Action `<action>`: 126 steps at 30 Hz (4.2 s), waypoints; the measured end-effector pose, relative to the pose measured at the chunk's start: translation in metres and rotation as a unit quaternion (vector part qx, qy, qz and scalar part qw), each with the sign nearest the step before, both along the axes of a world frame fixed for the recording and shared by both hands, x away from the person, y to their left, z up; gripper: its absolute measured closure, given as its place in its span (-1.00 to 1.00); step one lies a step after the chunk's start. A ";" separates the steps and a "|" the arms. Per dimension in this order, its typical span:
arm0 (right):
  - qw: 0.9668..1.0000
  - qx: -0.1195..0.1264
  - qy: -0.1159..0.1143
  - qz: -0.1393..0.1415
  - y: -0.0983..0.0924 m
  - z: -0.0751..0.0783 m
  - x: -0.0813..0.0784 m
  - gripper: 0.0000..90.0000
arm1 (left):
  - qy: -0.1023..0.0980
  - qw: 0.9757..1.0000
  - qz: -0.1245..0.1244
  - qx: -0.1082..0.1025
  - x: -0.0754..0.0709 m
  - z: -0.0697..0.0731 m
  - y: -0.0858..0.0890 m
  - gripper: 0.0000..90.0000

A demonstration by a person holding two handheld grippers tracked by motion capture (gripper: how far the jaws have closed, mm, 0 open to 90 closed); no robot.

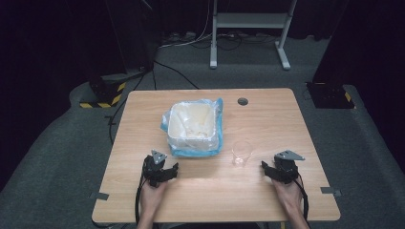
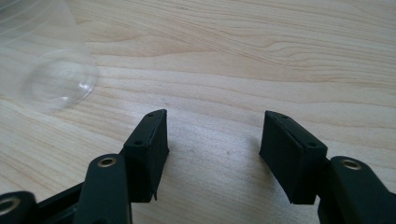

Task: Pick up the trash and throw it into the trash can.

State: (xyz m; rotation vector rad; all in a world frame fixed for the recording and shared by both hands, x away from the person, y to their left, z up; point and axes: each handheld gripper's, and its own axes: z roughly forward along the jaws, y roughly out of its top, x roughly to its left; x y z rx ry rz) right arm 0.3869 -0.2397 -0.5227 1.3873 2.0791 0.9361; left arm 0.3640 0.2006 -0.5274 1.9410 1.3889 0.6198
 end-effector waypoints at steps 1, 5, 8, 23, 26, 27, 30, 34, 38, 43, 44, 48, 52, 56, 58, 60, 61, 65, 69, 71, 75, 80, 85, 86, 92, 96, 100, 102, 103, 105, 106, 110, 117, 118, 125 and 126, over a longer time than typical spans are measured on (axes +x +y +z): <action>1.000 0.000 0.000 0.000 0.000 0.000 0.000 -0.08 | 0.000 1.000 0.000 0.000 0.000 0.000 0.000 -0.38; 1.000 0.009 -0.004 0.007 0.000 0.002 -0.002 -0.06 | 0.000 1.000 0.000 0.000 0.000 0.000 0.000 -0.38; 1.000 0.011 -0.007 0.011 0.001 0.004 -0.004 -0.03 | 0.000 1.000 0.000 0.000 0.000 0.000 0.000 -0.38; 0.997 0.049 -0.025 0.055 0.000 0.017 -0.013 0.02 | 0.000 1.000 0.000 0.000 0.000 0.000 0.000 -0.38; 0.997 0.053 -0.027 0.057 0.001 0.021 -0.014 0.04 | 0.000 1.000 0.000 0.000 0.000 0.000 0.000 -0.38; 0.996 0.053 -0.030 0.058 0.001 0.022 -0.014 0.05 | 0.000 1.000 0.000 0.000 0.000 0.000 0.000 -0.38; 0.996 0.058 -0.033 0.059 0.002 0.027 -0.014 0.07 | 0.000 1.000 0.000 0.000 0.000 0.000 0.000 -0.38; 0.996 0.061 -0.032 0.061 0.003 0.032 -0.014 0.11 | 0.000 1.000 0.000 0.000 0.000 0.000 0.000 -0.38; 0.995 0.060 -0.035 0.067 0.005 0.039 -0.014 0.16 | 0.000 1.000 0.000 0.000 0.000 0.000 0.000 -0.38; 0.995 0.062 -0.041 0.074 0.006 0.047 -0.012 0.16 | 0.000 1.000 0.000 0.000 0.000 0.000 0.000 -0.38; 0.995 0.062 -0.041 0.074 0.006 0.047 -0.012 0.16 | 0.000 1.000 0.000 0.000 0.000 0.000 0.000 -0.38; 0.994 0.064 -0.045 0.078 0.008 0.053 -0.010 0.17 | 0.000 1.000 0.000 0.000 0.000 0.000 0.000 -0.38; 0.994 0.062 -0.048 0.080 0.009 0.057 -0.009 0.17 | 0.000 1.000 0.000 0.000 0.000 0.000 0.000 -0.38; 0.993 0.063 -0.049 0.082 0.010 0.062 -0.008 0.17 | 0.000 1.000 0.000 0.000 0.000 0.000 0.000 -0.38; 0.993 0.063 -0.051 0.084 0.010 0.064 -0.007 0.18 | 0.000 1.000 0.000 0.000 0.000 0.000 0.000 -0.38; 0.993 0.065 -0.050 0.088 0.011 0.067 -0.006 0.22 | 0.000 1.000 0.000 0.000 0.000 0.000 0.000 -0.38; 0.992 0.067 -0.051 0.091 0.011 0.069 -0.005 0.24 | 0.000 1.000 0.000 0.000 0.000 0.000 0.000 -0.38; 0.991 0.072 -0.050 0.098 0.013 0.074 -0.003 0.29 | 0.000 1.000 0.000 0.000 0.000 0.000 0.000 -0.38; 0.991 0.071 -0.052 0.103 0.015 0.077 -0.001 0.30 | 0.000 1.000 0.000 0.000 0.000 0.000 0.000 -0.38; 0.990 0.074 -0.051 0.107 0.018 0.081 0.001 0.31 | 0.000 1.000 0.000 0.000 0.000 0.000 0.000 -0.38; 0.990 0.077 -0.051 0.111 0.021 0.084 0.004 0.31 | 0.000 1.000 0.000 0.000 0.000 0.000 0.000 -0.38; 0.989 0.078 -0.053 0.115 0.024 0.088 0.008 0.31 | 0.000 1.000 0.000 0.000 0.000 0.000 0.000 -0.38; 0.988 0.077 -0.051 0.121 0.029 0.091 0.013 0.31 | 0.000 1.000 0.000 0.000 0.000 0.000 0.000 -0.38; 0.988 0.078 -0.049 0.122 0.030 0.091 0.014 0.32 | 0.000 1.000 0.000 0.000 0.000 0.000 0.000 -0.38; 0.988 0.075 -0.040 0.126 0.037 0.090 0.021 0.33 | 0.000 1.000 0.000 0.000 0.000 0.000 0.000 -0.38; 0.989 0.072 -0.033 0.126 0.041 0.088 0.027 0.33 | 0.000 1.000 0.000 -0.001 0.000 0.000 0.000 -0.38; 0.989 0.068 -0.028 0.126 0.042 0.085 0.031 0.33 | 0.000 1.000 0.000 -0.001 0.000 0.000 0.000 -0.38; 0.990 0.067 -0.022 0.124 0.043 0.083 0.033 0.33 | 0.000 1.000 0.000 -0.001 0.000 0.000 0.000 -0.38; 0.990 0.066 -0.021 0.125 0.043 0.082 0.034 0.33 | 0.000 1.000 0.000 -0.001 0.000 0.000 0.000 -0.38; 0.990 0.065 -0.016 0.125 0.044 0.080 0.036 0.34 | 0.000 1.000 0.000 -0.001 0.000 0.000 0.000 -0.38; 0.990 0.065 -0.016 0.125 0.044 0.080 0.036 0.34 | 0.000 1.000 0.000 -0.001 0.000 0.000 0.000 -0.38; 0.990 0.063 -0.010 0.125 0.044 0.077 0.039 0.37 | 0.000 1.000 0.000 -0.001 0.000 0.000 0.000 -0.38; 0.989 0.061 0.001 0.132 0.046 0.074 0.042 0.46 | 0.000 1.000 0.000 -0.001 0.000 0.000 0.000 -0.38; 0.989 0.059 0.002 0.133 0.046 0.073 0.043 0.48 | 0.000 1.000 0.000 -0.001 0.000 0.000 0.000 -0.38; 0.988 0.056 0.013 0.140 0.048 0.071 0.045 0.64 | 0.000 1.000 0.000 -0.001 0.000 0.000 0.000 -0.38; 0.988 0.056 0.013 0.140 0.048 0.071 0.045 0.64 | 0.000 1.000 0.000 -0.001 0.000 0.000 0.000 -0.38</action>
